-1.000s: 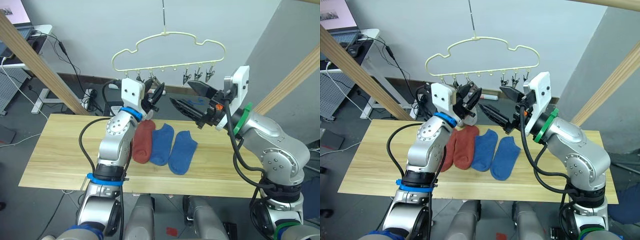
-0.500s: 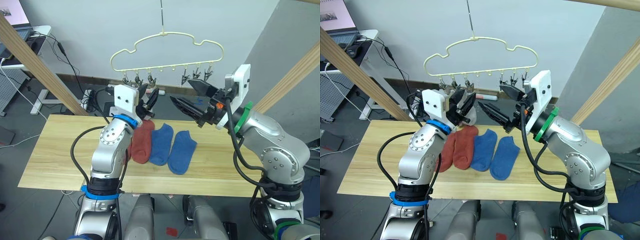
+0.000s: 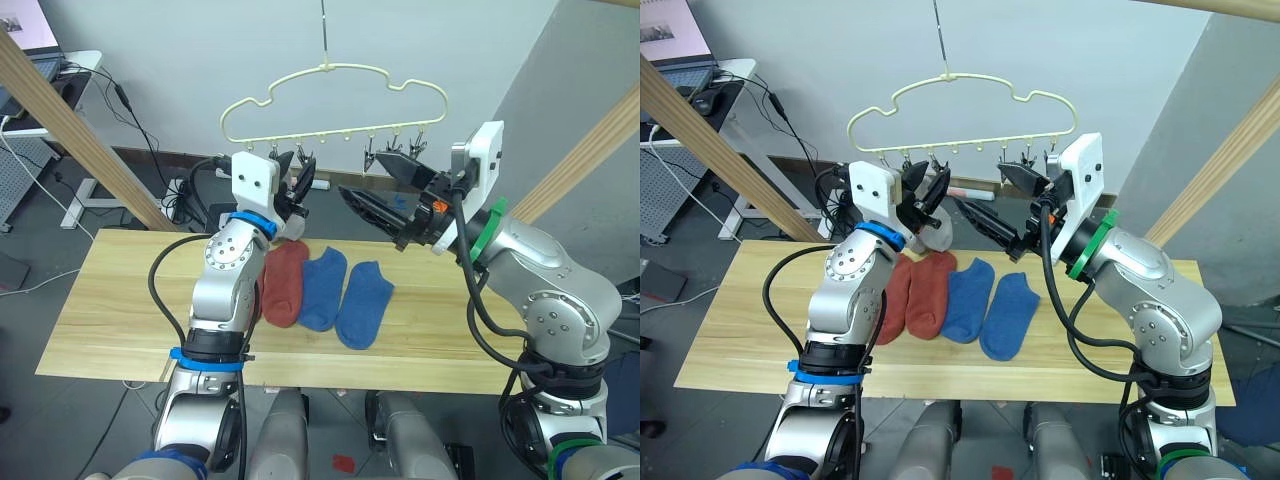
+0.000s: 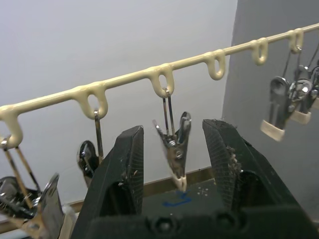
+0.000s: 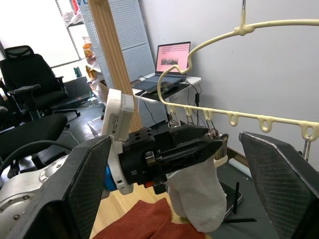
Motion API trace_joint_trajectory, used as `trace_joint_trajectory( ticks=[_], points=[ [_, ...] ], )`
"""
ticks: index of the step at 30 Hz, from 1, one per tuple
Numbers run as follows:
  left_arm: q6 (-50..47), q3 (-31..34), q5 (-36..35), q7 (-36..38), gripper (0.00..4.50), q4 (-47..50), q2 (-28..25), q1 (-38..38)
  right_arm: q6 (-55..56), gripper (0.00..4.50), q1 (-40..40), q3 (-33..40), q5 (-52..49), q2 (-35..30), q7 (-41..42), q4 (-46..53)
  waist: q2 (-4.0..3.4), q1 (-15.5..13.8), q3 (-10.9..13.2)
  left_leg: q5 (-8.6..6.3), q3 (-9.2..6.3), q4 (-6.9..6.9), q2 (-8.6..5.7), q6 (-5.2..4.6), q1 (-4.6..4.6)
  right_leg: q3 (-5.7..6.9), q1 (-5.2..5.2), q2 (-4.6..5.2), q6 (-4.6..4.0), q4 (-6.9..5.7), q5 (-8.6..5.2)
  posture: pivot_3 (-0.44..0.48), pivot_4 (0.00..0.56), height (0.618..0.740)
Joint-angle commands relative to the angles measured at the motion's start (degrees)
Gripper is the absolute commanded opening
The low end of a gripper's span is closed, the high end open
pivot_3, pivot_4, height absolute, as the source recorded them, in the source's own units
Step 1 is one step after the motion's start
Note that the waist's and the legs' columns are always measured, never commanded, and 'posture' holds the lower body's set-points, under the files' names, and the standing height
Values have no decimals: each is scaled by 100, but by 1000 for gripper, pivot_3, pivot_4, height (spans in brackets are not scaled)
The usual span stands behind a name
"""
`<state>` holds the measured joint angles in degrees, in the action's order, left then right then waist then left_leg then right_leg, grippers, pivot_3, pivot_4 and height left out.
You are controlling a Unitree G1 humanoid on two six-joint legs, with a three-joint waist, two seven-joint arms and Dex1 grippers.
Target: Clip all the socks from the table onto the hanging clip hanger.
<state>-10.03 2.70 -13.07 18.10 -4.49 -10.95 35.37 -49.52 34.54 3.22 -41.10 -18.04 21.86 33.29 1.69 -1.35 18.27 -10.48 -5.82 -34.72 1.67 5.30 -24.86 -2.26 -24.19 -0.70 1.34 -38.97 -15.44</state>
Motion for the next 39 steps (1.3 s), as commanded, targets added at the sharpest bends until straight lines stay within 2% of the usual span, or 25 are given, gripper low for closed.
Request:
trace_joint_trajectory(
  ticks=[1, 14, 30, 33, 36, 39],
  points=[
    [220, -4, 54, 12, 2038, -18, 48, 140, 105, 4293, 63, 97, -104, -50, -44, 112, 0, 2, 0, 0, 0, 0, 0, 0, 0, 0, 0, 0, 0, 0, 0, 131, 315, 740],
    [527, -16, 102, 172, 2038, -614, 91, 489, 150, 4293, 58, 85, -139, -104, -110, 110, 0, 5, 0, 0, 0, -1, 0, 0, 0, 0, 0, 0, 0, -1, 0, 122, 310, 740],
    [571, -64, 190, 211, 2038, -649, 97, 531, 161, 4293, 32, 86, -143, -111, -119, 109, 0, 5, 0, 0, -1, -1, 0, 0, 0, 1, 0, 0, 0, -1, 0, 124, 308, 740],
    [583, -85, 302, 205, 1457, -698, 56, 543, 159, 4293, 20, 88, -146, -111, -119, 110, 0, 5, 0, 0, 0, -1, 0, 0, 0, 1, 0, 0, 0, -1, 0, 124, 308, 740],
    [539, -61, 329, 224, 565, -707, 46, 544, 152, 4293, 13, 89, -154, -109, -124, 118, 0, 5, 0, 0, -1, -1, 0, 0, 0, 1, 0, 0, 0, -1, 0, 125, 309, 740],
    [488, -4, 287, 229, 202, -689, 57, 541, 156, 4293, -5, 81, -155, -103, -118, 115, 0, 5, 0, 0, 0, -1, 0, 0, 0, 0, 0, 0, 0, -1, 0, 125, 309, 740]
  ],
)
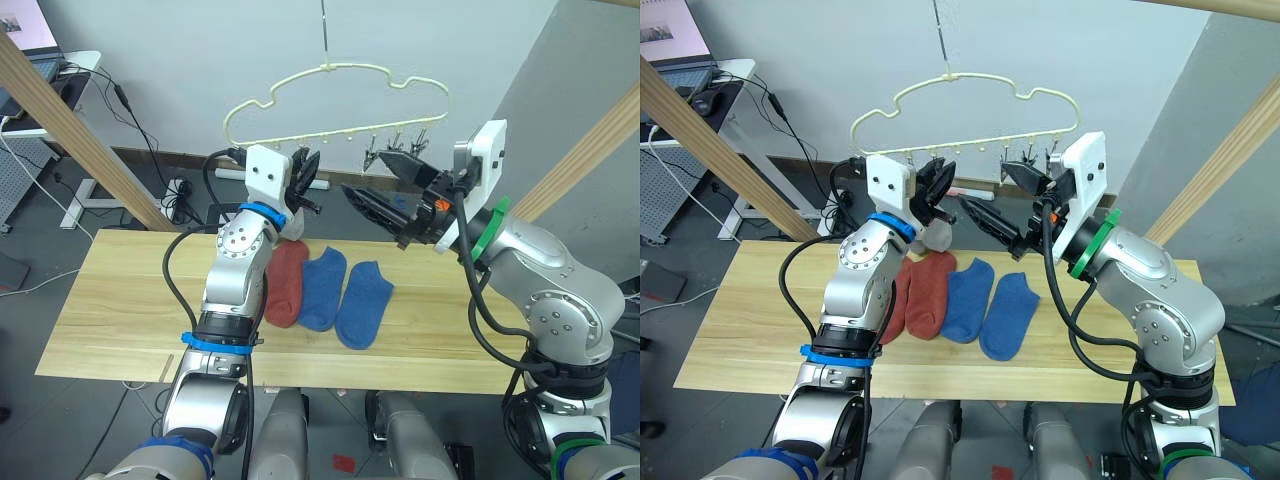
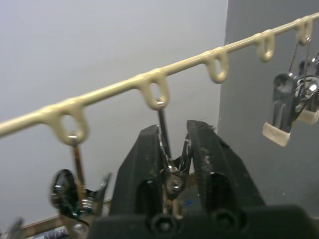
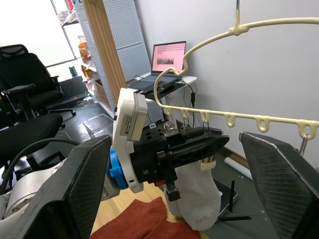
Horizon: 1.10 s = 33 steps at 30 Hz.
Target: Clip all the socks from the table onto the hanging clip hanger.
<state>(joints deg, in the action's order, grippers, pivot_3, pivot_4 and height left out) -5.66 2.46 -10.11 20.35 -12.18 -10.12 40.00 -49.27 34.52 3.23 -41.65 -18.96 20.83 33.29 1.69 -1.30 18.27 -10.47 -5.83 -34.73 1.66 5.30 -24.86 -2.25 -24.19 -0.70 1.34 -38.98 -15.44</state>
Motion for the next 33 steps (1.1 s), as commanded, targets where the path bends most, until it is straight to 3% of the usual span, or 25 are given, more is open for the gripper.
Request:
trace_joint_trajectory(
  ticks=[1, 6, 11, 17, 21, 27, 31, 33],
  points=[
    [34, 32, -26, 5, 202, 106, -20, 72, 131, 4293, -20, 79, -104, -10, -11, 119, 0, 0, 0, 0, 0, 0, 0, 0, 0, 0, 0, 0, 0, 0, 0, 128, 309, 740],
    [-222, 114, -168, -22, 202, 267, 7, 36, 153, 4293, -391, -167, 187, -82, -17, 49, 0, -5, 0, 0, -2, 0, 0, 0, 0, 2, 2, 0, 0, 0, 0, 129, 310, 740],
    [-891, 353, -563, -75, 202, 519, -4, 14, 396, 4293, -990, -1380, 1844, -467, -513, -914, 0, 1, 0, 0, -1, -4, 0, 0, 1, 0, 2, 0, 0, -2, 0, 130, 309, 740],
    [-2250, 753, -1494, 13, 202, 1019, -125, 39, 1339, 4293, -1007, -2253, 2986, 102, -571, -2899, 0, 43, 0, 2, 3, -7, 2, 3, 4, -3, 1, -1, 2, -4, 1, 130, 309, 740],
    [-2472, 817, -1511, -15, 202, 1237, -415, -64, 1678, 4293, -950, -2574, 3513, 390, -472, -4079, 0, 46, 0, 5, 2, -6, 2, 7, 4, -2, 1, -1, 2, -4, 1, 177, 308, 740],
    [-2654, 865, -1593, -86, 202, 1484, -513, -239, 1754, 4293, -1076, -2655, 3843, 492, -172, -4451, 1, 8, -1, 4, 1, -9, 1, 6, 6, -3, 6, 0, 6, -2, 3, 186, 310, 740],
    [-2697, 870, -1618, -139, 202, 1548, -524, -289, 1924, 3458, -1232, -2756, 4038, 396, 106, -4384, 2, 5, -2, 2, 0, -9, 2, 3, 9, -3, 8, -1, 7, -4, 4, 186, 310, 740],
    [-2774, 939, -1698, -189, 202, 1527, -509, -270, 1989, 2774, -1306, -2734, 4121, 345, 180, -4310, 2, 5, -2, 2, 1, -10, 2, 3, 10, -4, 9, -1, 8, -4, 4, 186, 310, 740]
  ],
)
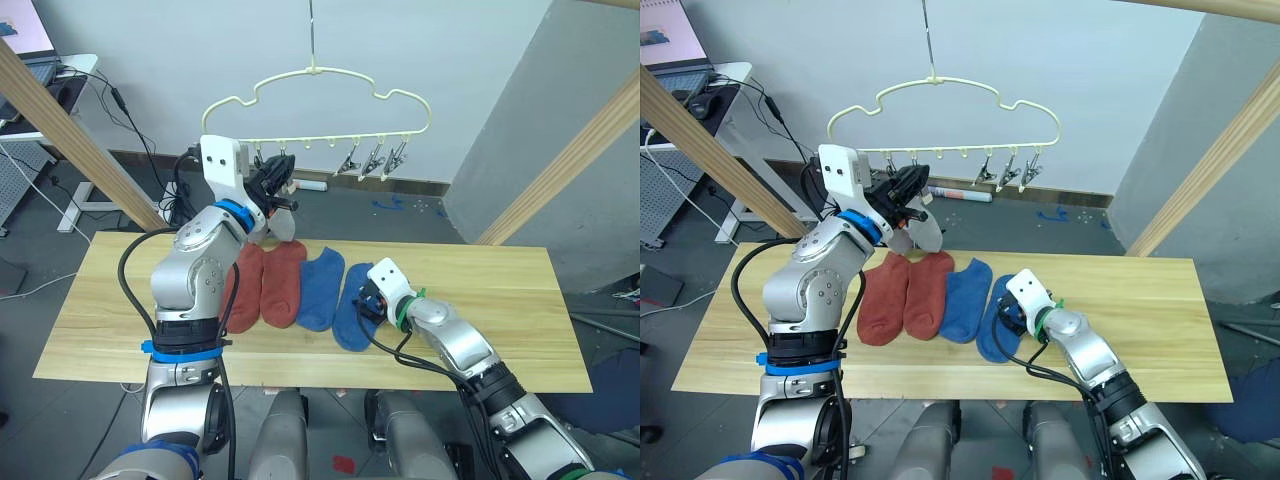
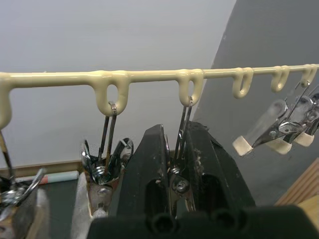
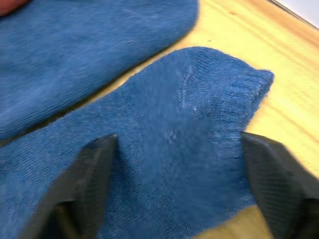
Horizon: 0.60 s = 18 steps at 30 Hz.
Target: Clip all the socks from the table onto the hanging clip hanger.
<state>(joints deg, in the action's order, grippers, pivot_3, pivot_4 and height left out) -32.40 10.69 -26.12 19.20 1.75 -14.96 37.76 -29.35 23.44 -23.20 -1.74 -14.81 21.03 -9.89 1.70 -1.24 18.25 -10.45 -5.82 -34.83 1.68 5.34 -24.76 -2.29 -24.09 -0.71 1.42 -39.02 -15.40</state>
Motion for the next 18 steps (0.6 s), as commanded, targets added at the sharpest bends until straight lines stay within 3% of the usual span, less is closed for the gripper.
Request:
trace_joint_trajectory(
  ticks=[1, 5, 8, 12, 15, 18],
  points=[
    [-163, 169, -171, -99, 202, 118, -13, -25, 39, 2411, -237, -79, 173, -107, 208, 58, 0, 0, 0, 0, 0, 0, 0, 0, 0, 0, 0, 0, 0, 0, 0, 186, 310, 740],
    [-937, 633, -927, -332, 202, 29, 115, 49, 405, 957, -397, -6, 265, -334, 472, 361, 0, -9, -1, 0, 0, -1, 0, 0, 0, 0, 1, 0, 1, 0, 0, 181, 302, 740],
    [-1844, 1409, -2052, -852, 202, -183, 334, 224, 655, 18, -474, 196, 117, -462, 710, 816, 2, -4, -1, 0, 1, -5, 0, 0, 0, -1, 2, 2, 4, 0, 2, 181, 299, 740],
    [-2834, 2114, -3179, -1622, 202, -471, 411, 331, 737, 18, -463, 588, -212, -439, 893, 1567, 2, 52, -2, 0, 0, -7, 5, 0, 1, -1, 0, 0, 9, -4, 5, 180, 293, 740],
    [-3180, 2727, -4366, -2518, 202, -808, 517, 430, 825, 18, -227, 451, 8, -732, 1200, 2382, 6, 62, -6, 2, 0, -8, 5, 4, 5, -1, 2, 0, 11, -7, 6, 169, 287, 740],
    [-3169, 2814, -4663, -2960, 202, -920, 449, 418, 598, 18, 67, 383, 71, -685, 1221, 2821, 11, 70, -12, 5, 2, -10, 5, 8, 7, -4, 3, 0, 18, -6, 10, 169, 287, 740]
  ],
)
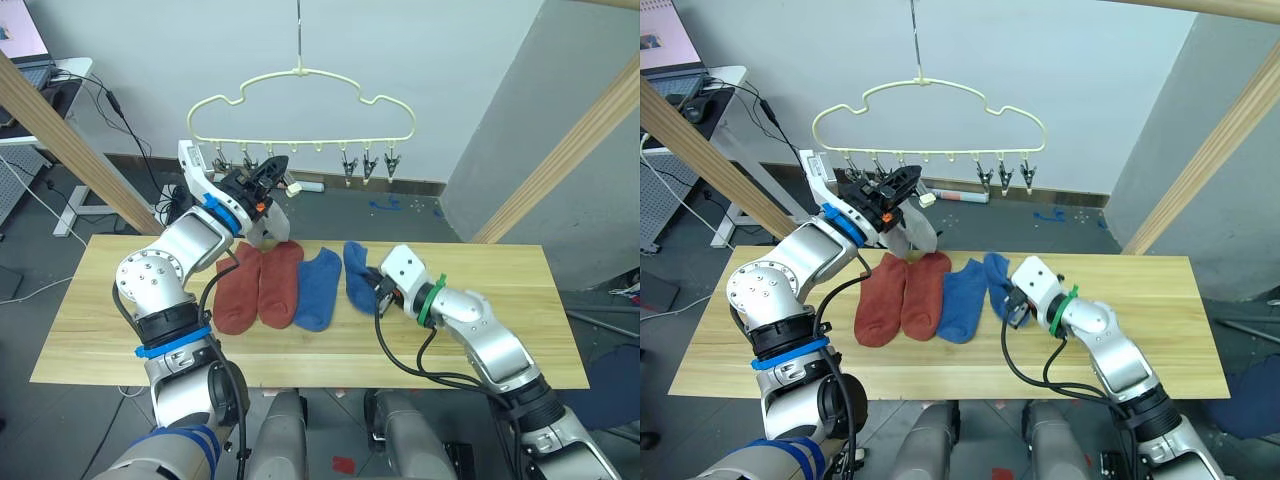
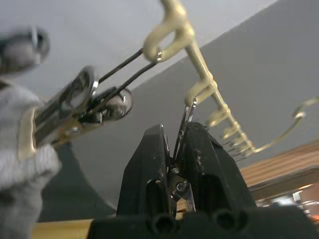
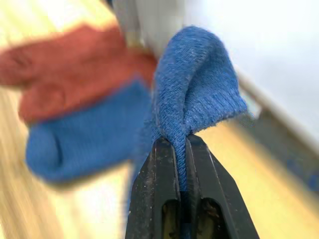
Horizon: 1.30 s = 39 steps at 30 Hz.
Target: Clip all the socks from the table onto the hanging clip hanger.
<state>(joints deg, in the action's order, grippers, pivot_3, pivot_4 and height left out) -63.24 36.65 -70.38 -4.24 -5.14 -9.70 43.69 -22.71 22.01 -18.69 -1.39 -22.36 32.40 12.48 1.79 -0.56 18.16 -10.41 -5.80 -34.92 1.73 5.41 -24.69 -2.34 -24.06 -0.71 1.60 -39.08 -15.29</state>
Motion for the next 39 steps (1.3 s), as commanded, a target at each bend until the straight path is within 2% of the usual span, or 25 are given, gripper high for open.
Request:
trace_joint_trajectory(
  ticks=[1, 5, 15, 23, 28, 35, 39],
  points=[
    [-83, 196, -358, -698, 202, -238, -86, -192, -153, 18, 290, -91, 39, 109, 79, 651, 2, 2, -7, 4, 0, 0, 0, 7, 3, 0, 1, 0, 0, 0, 0, 169, 287, 740],
    [-99, 7, -822, -932, 202, -130, -49, -273, -342, 18, 664, -218, 131, 332, -10, 639, 9, -2, -21, 11, 1, 1, 0, 19, 4, -1, 2, 0, 0, 0, 1, 161, 279, 740],
    [157, -484, -1124, -988, 202, 50, -204, -480, -347, 18, 1212, -236, 162, 823, -52, 106, 12, -36, -28, 14, 0, 2, 0, 24, 3, 0, 1, 1, -1, 0, 3, 173, 286, 740],
    [319, -701, -1408, -1056, 202, 169, -311, -657, -288, 18, 1382, -219, 252, 882, 1, -53, 12, -62, -28, 14, -1, 3, 0, 24, 3, 1, 1, 1, -1, 1, 3, 177, 288, 740],
    [405, -872, -1487, -1040, 202, 221, -398, -750, -111, 18, 1562, -356, 569, 711, 18, -103, 12, -64, -28, 14, 1, 3, 0, 24, 3, -1, 1, 2, -1, 1, 3, 175, 290, 740],
    [502, -1082, -1525, -874, 202, 309, -558, -823, -44, 18, 1748, -328, 778, 850, -98, -261, 12, -65, -28, 14, 1, 5, 1, 23, 3, -1, 0, 2, -2, 2, 3, 178, 289, 740],
    [621, -1230, -1256, -561, 202, 404, -723, -863, -119, 18, 1769, -246, 754, 920, -99, -240, 12, -66, -28, 14, 1, 6, 0, 23, 3, -1, 0, 2, -2, 3, 3, 177, 289, 740]
  ],
)
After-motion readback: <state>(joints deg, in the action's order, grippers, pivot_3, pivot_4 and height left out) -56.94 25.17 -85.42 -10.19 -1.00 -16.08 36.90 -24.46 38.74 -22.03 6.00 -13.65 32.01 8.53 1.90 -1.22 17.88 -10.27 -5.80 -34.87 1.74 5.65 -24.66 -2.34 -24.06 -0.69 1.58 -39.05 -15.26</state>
